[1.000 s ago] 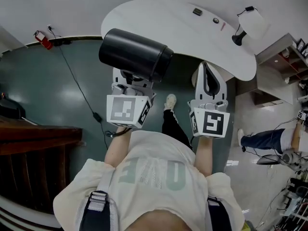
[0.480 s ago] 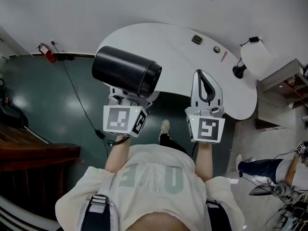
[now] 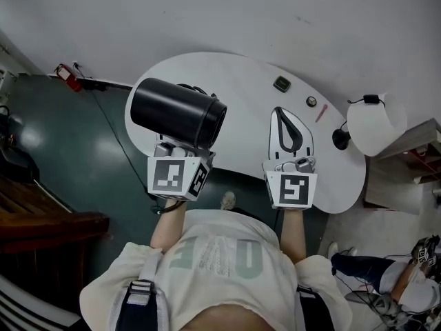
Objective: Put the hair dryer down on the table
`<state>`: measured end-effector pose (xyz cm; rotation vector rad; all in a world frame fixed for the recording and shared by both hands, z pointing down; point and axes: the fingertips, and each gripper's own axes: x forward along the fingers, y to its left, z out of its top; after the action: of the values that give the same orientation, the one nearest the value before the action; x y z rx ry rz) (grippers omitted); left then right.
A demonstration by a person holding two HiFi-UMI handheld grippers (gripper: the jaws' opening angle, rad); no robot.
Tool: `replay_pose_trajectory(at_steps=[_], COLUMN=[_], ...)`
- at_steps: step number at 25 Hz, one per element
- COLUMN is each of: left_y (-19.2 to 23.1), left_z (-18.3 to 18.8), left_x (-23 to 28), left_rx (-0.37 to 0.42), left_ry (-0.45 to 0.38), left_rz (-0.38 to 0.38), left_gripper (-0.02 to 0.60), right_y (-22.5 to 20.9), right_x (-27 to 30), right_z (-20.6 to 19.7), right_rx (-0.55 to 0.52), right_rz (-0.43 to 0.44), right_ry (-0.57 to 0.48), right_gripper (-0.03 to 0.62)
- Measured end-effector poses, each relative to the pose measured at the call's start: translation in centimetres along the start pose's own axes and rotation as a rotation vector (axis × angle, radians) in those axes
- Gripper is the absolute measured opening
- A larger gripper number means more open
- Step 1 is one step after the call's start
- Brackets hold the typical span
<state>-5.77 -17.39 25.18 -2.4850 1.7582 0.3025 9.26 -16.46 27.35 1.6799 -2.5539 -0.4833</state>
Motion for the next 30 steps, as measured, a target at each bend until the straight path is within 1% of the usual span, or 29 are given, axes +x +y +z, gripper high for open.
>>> replay_pose_trajectory(at_steps=[4, 9, 14, 21, 25, 30], left_y=[0.6, 0.9, 1.2, 1.7, 1.5, 0.9], left_z=[-2.4, -5.0, -6.0, -6.3, -7.7, -11.5], left_x=[2.4, 4.4, 6.1, 7.6, 8.4, 8.8], left_rx=[-0.001, -0.027, -0.022, -0.011, 0.001, -0.015], left_ry=[0.059, 0.117, 0.118, 0.130, 0.194, 0.323], left_rz=[0.011, -0.015, -0.054, -0.083, -0.111, -0.152], left_gripper=[0.235, 0.235, 0.235, 0.235, 0.233, 0.233], right_y=[-1.4, -2.6, -3.0, -2.4, -2.4, -2.3], right_x=[2.3, 4.1, 5.0, 6.2, 7.0, 7.3], right_z=[-0.9, -2.0, -2.7, -2.6, -2.9, -4.2], right_rx=[0.009, 0.032, 0.044, 0.037, 0.040, 0.061], right_rz=[0.002, -0.023, -0.078, -0.073, -0.073, -0.082], right_ry=[-0.004, 0.015, 0.011, 0.014, 0.023, 0.061], right_gripper=[0.003, 0.003, 0.003, 0.003, 0.003, 0.003])
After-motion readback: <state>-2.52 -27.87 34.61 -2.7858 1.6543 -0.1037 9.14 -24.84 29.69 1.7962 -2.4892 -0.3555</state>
